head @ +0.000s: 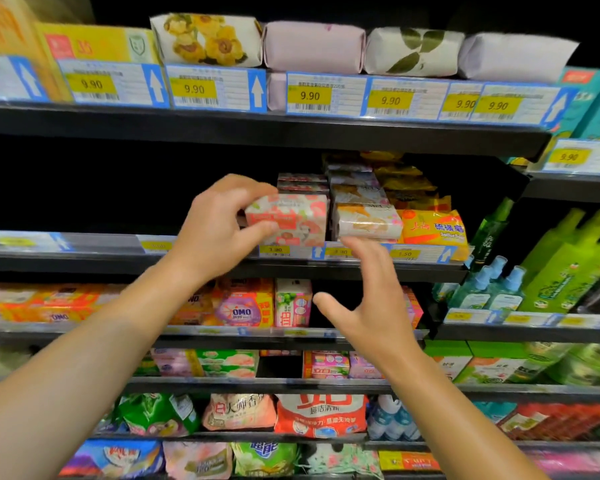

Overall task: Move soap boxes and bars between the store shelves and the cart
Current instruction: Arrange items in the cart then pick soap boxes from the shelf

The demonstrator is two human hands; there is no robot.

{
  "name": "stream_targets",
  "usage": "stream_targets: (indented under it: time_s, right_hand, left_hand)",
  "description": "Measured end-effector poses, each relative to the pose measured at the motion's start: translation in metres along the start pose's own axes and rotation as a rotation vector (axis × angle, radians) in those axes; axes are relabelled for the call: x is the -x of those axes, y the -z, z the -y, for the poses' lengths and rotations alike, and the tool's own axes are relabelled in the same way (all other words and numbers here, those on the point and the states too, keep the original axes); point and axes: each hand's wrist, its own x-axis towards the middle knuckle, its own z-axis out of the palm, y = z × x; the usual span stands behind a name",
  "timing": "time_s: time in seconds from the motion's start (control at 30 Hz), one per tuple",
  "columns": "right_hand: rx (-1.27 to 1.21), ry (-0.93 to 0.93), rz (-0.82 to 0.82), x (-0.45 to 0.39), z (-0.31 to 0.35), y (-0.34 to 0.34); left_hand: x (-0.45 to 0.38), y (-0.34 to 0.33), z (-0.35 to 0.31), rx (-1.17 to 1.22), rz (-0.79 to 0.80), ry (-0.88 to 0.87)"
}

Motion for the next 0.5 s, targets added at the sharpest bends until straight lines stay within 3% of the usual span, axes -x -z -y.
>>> stream_targets:
  time_s: [0.1,0.2,0.33,0.5]
  right_hand:
    - [0.096,-0.012,0.072,0.004,-0.007,-0.013]
    - [0.122,-0.015,0.106,0.005,-0.007,-0.02]
    - [0.137,-0.006,0.131,0.004,-0.009,-0.021]
    - [0.118,0.014,0.119,0.006,-0.015,-0.021]
  left_hand:
    - [-0.016,-0.005,0.005,-0.037,-0.002,0.158]
    - [-0.031,-0.017,0.007,-0.123,0.107,0.25]
    - [-0.04,-0.034,0.008,-0.183,0.216,0.295]
    - [-0.041,-0.04,0.01,-0.196,0.179,0.298]
